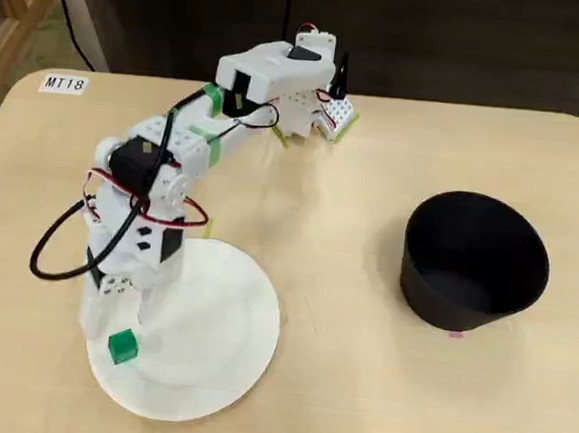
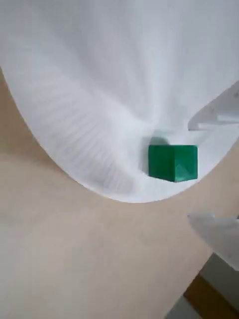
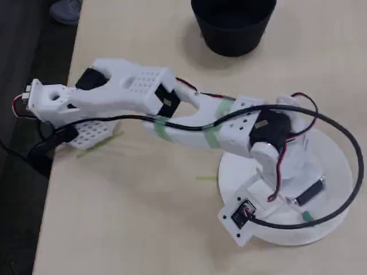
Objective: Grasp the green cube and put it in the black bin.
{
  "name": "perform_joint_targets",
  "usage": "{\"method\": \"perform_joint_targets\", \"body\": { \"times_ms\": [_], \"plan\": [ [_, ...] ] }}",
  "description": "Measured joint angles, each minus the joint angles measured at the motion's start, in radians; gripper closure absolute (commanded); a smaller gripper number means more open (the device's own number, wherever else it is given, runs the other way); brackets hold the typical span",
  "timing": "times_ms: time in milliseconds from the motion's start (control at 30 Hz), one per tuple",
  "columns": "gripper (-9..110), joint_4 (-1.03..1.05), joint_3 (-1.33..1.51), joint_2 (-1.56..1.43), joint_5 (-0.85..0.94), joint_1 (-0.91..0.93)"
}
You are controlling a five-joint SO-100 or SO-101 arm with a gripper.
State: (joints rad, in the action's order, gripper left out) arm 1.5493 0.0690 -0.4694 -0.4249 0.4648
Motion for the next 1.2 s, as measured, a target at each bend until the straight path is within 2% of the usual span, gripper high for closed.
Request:
{"method": "perform_joint_targets", "body": {
  "times_ms": [267,733,1200],
  "plan": [
    [78,-0.006,-0.110,0.087,0.012,0.000],
    [78,-0.035,-0.123,0.133,0.012,-0.034],
    [84,-0.098,-0.123,0.153,0.011,-0.040]
  ]
}}
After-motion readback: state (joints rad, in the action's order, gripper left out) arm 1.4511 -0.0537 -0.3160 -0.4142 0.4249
